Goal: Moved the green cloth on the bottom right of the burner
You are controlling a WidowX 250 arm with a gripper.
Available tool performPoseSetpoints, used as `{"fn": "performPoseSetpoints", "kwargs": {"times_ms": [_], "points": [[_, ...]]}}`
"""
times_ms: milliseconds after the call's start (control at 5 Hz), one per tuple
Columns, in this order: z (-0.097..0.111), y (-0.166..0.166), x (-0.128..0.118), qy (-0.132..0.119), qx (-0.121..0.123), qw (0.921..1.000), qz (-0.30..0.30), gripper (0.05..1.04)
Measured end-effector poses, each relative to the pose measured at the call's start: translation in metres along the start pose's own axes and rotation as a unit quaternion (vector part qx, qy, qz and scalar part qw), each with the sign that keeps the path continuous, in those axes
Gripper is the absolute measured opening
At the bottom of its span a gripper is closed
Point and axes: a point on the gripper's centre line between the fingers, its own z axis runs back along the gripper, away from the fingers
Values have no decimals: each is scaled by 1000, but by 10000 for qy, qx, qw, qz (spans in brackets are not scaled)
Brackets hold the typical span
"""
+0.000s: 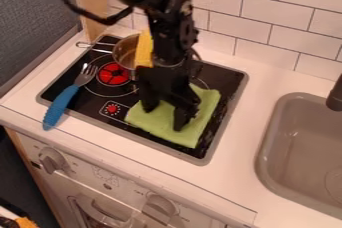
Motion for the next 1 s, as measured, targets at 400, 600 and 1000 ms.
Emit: {"fn": "performPoseSetpoints", "kwargs": {"times_ms": [400,600,1000], "points": [[1,-7,-13,139,-183,9997,16,999],[14,-3,-14,80,-284,9995,98,999],[54,10,-21,-395,-342,9984,230,999]]}}
